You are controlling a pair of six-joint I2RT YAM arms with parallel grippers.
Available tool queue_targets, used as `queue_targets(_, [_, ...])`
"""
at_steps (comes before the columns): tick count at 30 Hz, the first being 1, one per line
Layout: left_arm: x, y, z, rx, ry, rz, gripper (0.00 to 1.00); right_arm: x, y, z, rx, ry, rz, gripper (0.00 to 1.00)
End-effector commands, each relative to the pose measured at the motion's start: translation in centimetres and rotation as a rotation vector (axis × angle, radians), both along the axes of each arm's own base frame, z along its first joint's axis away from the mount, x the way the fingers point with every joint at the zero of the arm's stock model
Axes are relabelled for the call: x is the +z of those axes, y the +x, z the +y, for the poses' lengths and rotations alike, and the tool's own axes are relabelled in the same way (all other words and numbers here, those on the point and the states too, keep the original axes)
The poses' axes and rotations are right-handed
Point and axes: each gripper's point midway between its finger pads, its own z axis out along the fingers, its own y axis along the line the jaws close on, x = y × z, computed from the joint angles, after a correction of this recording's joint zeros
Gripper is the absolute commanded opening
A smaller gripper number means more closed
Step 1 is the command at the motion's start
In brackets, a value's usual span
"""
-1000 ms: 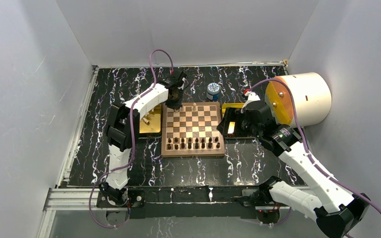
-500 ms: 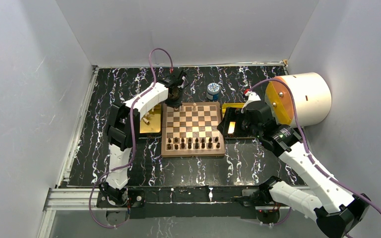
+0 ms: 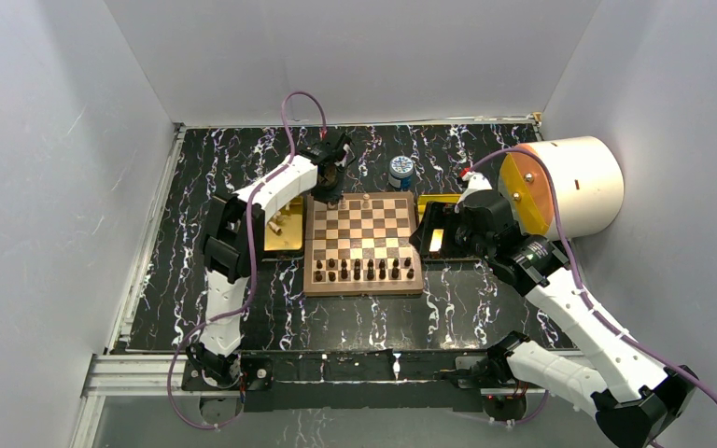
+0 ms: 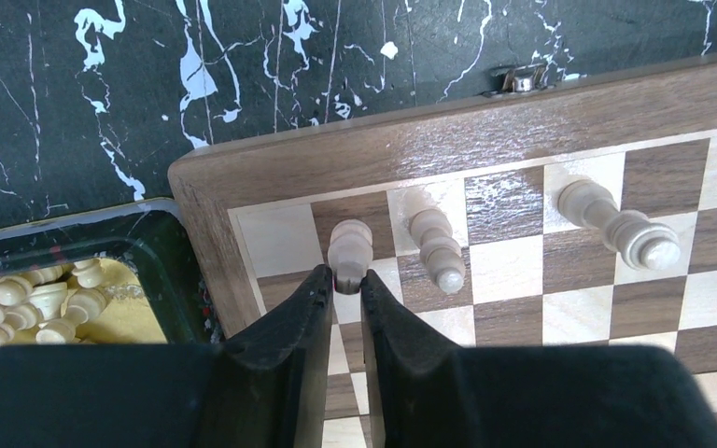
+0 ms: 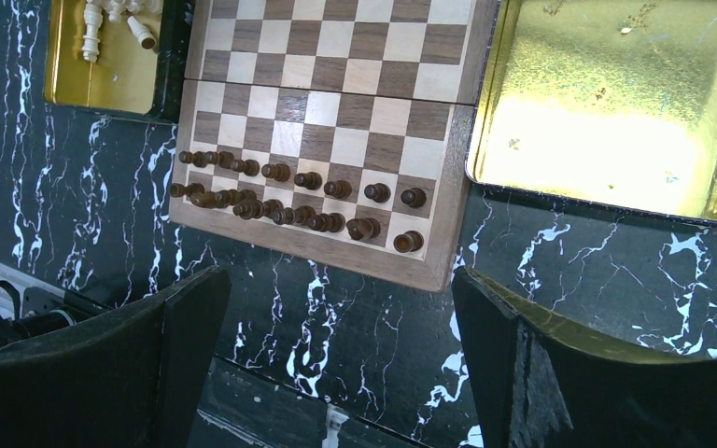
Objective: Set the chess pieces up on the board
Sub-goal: Place the chess piece on the chessboard.
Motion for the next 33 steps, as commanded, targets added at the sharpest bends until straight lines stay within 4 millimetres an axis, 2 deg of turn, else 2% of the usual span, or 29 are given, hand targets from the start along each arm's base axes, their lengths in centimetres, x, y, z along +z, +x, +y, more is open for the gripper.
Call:
queue_targets(1, [0.8, 0.5, -0.4, -0.009, 0.005, -0.016, 0.18, 1.0, 0.4, 0.1, 0.001, 0.011, -0.048, 0.99])
queue_targets(9, [2.2, 0.6, -0.4, -0.007, -0.003, -0.035, 0.26, 0.7, 0.5, 0.1, 0.002, 0.002, -0.046, 0.99])
queue_targets(19, [7.4, 1.1, 0.2, 0.020, -0.016, -0.139, 0.28, 0.9, 0.7, 0.2, 0.005, -0.001, -0.047, 0.99])
queue_targets(21, [8.7, 0.8, 0.8, 0.031, -0.013, -0.169, 0.28, 0.8, 0.7, 0.3, 0.006, -0.001, -0.045, 0.99])
queue_targets(26, [10.7, -0.2, 3.2, 0.076, 0.025, -0.219, 0.27, 0.7, 0.7, 0.3, 0.008, -0.003, -0.040, 0.99])
queue_targets(29, [11.1, -0.9, 5.0, 0.113, 0.043, -0.235, 0.25, 0.7, 0.6, 0.4, 0.011, -0.001, -0.038, 0.99])
queue_targets(33, [10.8, -1.7, 7.6, 0.160, 0.048, -0.229, 0.25, 0.7, 0.6, 0.5, 0.014, 0.005, -0.035, 0.99])
